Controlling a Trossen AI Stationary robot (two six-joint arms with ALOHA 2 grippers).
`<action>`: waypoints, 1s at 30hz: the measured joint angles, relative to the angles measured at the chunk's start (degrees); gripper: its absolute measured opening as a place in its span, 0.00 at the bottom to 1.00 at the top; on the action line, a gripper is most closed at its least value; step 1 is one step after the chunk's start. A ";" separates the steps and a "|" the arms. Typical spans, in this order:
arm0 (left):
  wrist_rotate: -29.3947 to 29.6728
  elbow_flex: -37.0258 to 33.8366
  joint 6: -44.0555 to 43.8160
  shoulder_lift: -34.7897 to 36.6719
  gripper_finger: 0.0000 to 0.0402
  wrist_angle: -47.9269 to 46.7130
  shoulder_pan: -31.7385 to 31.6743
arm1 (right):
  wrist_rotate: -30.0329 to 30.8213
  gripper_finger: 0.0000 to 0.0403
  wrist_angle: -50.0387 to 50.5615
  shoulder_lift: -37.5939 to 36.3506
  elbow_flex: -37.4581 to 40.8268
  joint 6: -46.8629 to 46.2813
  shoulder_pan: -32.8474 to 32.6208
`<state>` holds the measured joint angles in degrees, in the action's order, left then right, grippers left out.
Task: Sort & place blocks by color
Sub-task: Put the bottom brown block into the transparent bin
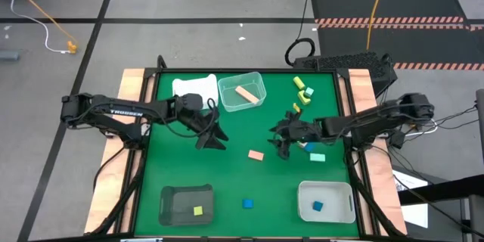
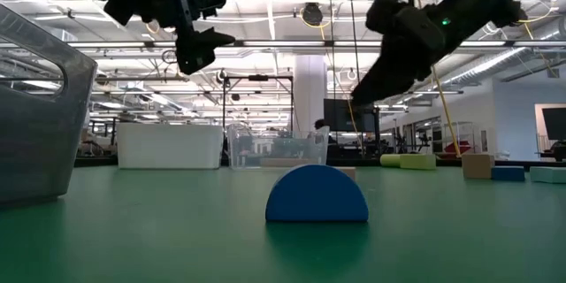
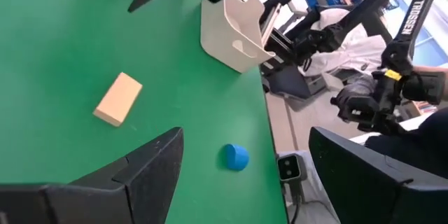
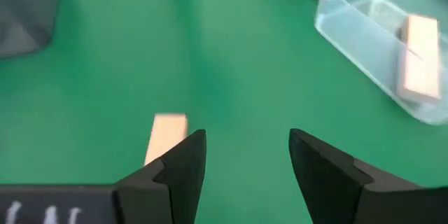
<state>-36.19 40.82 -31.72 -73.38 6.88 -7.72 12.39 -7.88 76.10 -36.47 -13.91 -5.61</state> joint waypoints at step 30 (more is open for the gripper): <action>15.31 0.00 -11.27 0.02 0.77 0.70 6.90 | -0.38 0.61 -19.04 23.21 0.14 2.21 -5.67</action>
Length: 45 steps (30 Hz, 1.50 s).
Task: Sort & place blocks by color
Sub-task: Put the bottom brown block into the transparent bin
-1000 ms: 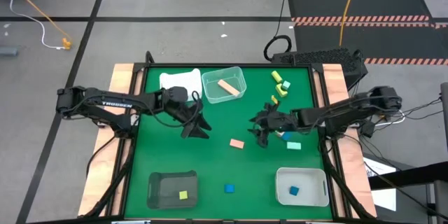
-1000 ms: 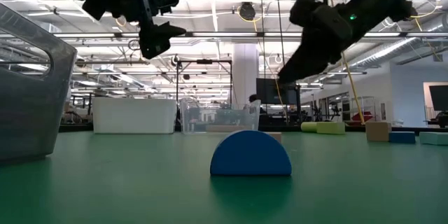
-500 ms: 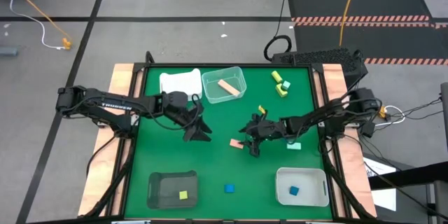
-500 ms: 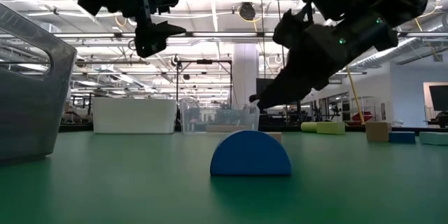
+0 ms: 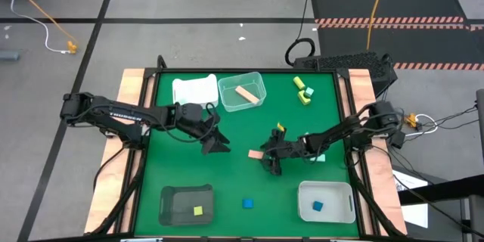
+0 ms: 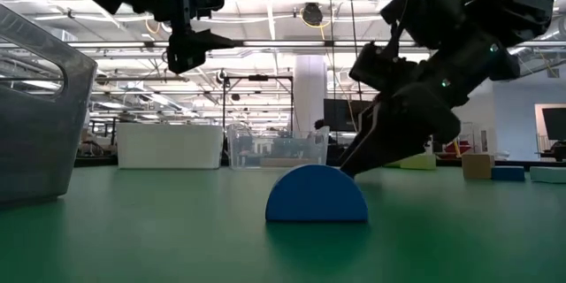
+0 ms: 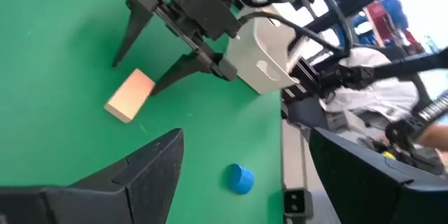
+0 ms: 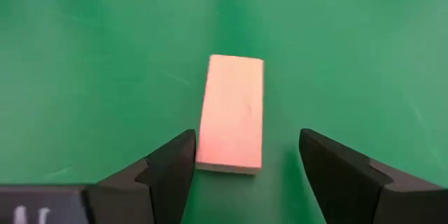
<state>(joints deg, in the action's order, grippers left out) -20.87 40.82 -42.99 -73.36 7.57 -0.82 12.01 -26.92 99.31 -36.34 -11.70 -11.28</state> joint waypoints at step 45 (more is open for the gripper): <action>18.98 0.00 -0.84 -0.02 0.77 11.82 3.53 | 7.25 0.29 -9.61 -18.00 -0.47 -5.49 20.50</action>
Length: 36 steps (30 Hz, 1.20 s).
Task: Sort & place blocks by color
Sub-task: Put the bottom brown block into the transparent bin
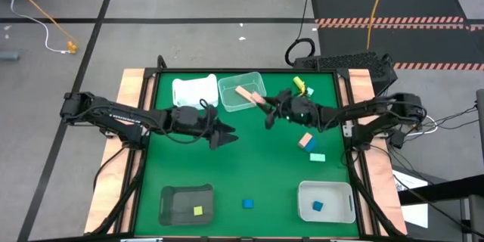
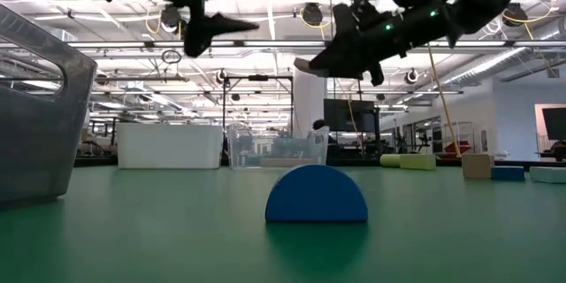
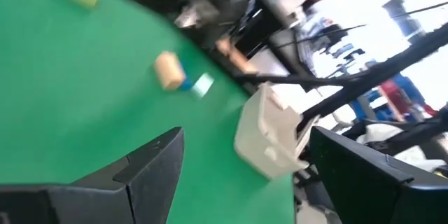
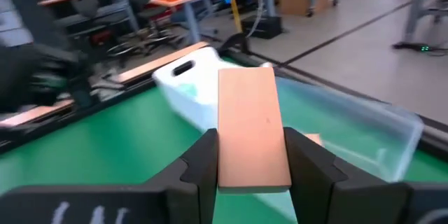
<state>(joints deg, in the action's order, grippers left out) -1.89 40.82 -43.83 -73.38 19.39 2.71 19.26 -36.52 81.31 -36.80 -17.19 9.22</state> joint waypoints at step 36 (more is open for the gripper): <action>-0.04 0.00 9.94 0.00 0.77 5.67 -0.02 | -7.38 0.30 19.20 22.55 -23.91 4.37 13.96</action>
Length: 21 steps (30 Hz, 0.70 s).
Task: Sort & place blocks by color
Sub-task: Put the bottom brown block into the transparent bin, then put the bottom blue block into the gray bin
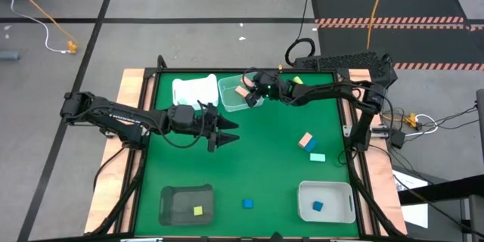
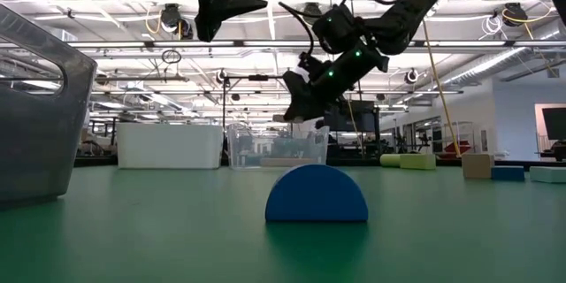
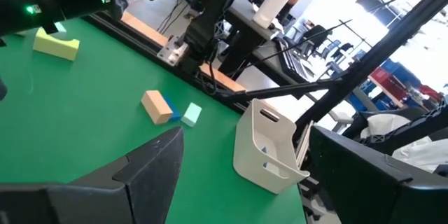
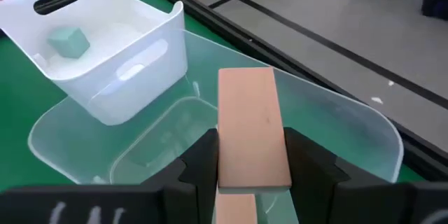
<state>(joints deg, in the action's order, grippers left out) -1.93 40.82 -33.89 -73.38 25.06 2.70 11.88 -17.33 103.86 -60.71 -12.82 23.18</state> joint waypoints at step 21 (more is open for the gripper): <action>-0.37 0.00 -3.76 -0.46 0.77 -14.48 2.33 | -4.44 0.65 2.20 -5.68 0.02 -2.66 -1.78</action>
<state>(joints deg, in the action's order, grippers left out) -2.30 40.82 -37.65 -73.85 10.59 5.03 7.44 -15.13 98.18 -60.69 -15.47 21.40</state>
